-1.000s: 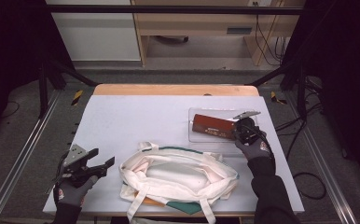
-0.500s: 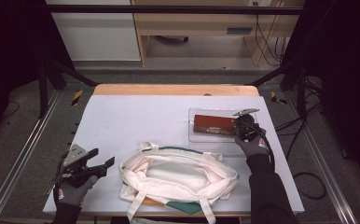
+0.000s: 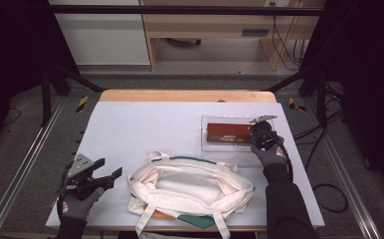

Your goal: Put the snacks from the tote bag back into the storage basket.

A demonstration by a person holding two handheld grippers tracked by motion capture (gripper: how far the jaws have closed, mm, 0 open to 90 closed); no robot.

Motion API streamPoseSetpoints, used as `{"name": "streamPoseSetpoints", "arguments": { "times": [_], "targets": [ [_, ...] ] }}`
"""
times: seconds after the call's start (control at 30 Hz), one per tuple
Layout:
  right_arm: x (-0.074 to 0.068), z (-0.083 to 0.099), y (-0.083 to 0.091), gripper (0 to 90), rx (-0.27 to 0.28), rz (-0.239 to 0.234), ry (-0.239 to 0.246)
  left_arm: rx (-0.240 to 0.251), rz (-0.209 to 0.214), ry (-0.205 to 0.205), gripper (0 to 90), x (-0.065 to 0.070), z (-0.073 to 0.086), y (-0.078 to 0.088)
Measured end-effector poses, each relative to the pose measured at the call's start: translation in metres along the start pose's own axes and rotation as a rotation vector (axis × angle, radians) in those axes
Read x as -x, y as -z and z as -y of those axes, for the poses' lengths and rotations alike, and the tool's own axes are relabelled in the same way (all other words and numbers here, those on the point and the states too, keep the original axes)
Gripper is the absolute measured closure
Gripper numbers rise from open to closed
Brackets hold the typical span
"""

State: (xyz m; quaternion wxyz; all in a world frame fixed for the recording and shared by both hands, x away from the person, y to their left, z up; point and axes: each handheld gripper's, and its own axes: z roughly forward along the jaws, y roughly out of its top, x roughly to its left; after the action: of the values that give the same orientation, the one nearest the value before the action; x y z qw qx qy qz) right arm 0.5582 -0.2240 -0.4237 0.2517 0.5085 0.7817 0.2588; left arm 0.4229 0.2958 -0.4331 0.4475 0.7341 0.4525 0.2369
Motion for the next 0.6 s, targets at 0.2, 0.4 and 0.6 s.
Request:
{"name": "streamPoseSetpoints", "arguments": {
  "times": [0.2, 0.4, 0.6],
  "targets": [
    [0.000, 0.001, 0.001, 88.0, -0.004, 0.000, 0.001, 0.002, 0.001, 0.001, 23.8, 0.000, 0.000, 0.001],
    [-0.002, 0.000, 0.017, 80.3, 0.057, -0.015, -0.005, 0.005, 0.000, -0.002, 23.7, 0.000, -0.001, 0.002],
    [-0.003, 0.005, 0.046, 63.8, 0.142, -0.034, -0.013, 0.006, 0.005, -0.004, 23.7, 0.001, -0.001, 0.003]
  ]
}}
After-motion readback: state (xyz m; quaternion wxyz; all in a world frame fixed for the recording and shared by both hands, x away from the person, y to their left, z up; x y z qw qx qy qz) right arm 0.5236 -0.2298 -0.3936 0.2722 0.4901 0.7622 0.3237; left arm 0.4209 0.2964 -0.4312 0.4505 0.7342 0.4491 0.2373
